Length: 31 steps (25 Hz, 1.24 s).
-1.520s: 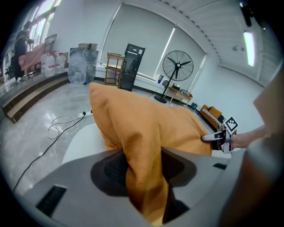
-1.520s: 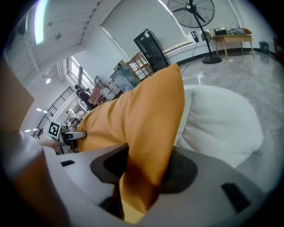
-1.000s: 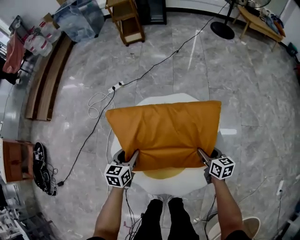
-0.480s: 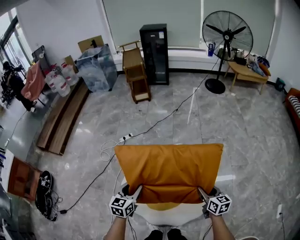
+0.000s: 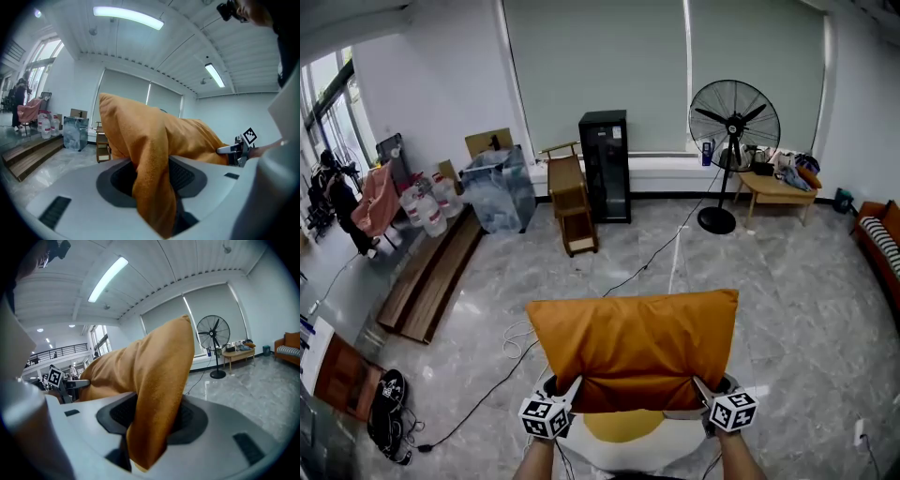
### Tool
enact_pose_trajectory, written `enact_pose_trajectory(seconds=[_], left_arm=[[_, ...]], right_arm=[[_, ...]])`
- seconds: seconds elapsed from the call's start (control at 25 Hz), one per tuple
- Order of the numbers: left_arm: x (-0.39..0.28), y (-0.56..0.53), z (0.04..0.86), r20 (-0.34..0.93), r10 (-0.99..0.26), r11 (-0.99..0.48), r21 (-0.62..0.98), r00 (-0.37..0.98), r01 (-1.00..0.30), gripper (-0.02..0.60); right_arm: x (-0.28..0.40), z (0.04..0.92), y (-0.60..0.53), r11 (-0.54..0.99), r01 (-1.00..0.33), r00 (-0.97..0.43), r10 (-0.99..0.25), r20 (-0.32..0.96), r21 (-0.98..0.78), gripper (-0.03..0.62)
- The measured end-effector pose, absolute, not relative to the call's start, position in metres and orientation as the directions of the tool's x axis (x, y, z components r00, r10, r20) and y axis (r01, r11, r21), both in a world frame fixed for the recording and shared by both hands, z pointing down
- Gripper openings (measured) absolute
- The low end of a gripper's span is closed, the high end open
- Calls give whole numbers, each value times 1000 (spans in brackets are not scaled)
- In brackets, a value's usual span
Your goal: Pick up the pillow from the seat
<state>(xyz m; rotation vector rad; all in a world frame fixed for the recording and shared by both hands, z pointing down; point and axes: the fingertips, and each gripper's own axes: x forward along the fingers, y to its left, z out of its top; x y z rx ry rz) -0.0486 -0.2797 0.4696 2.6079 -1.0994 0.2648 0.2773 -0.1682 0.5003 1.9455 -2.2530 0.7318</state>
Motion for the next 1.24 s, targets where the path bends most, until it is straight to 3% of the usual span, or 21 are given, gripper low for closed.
enact_pose_trajectory(seconds=[0.36, 1.24], left_arm=[[-35, -286, 427, 204, -663, -699, 177, 720, -693, 198], [-35, -289, 416, 173, -651, -713, 194, 739, -674, 190]], right_arm=[[284, 459, -171, 37, -974, -104, -948, 301, -222, 170], [273, 445, -174, 37, -979, -97, -951, 293, -203, 163]])
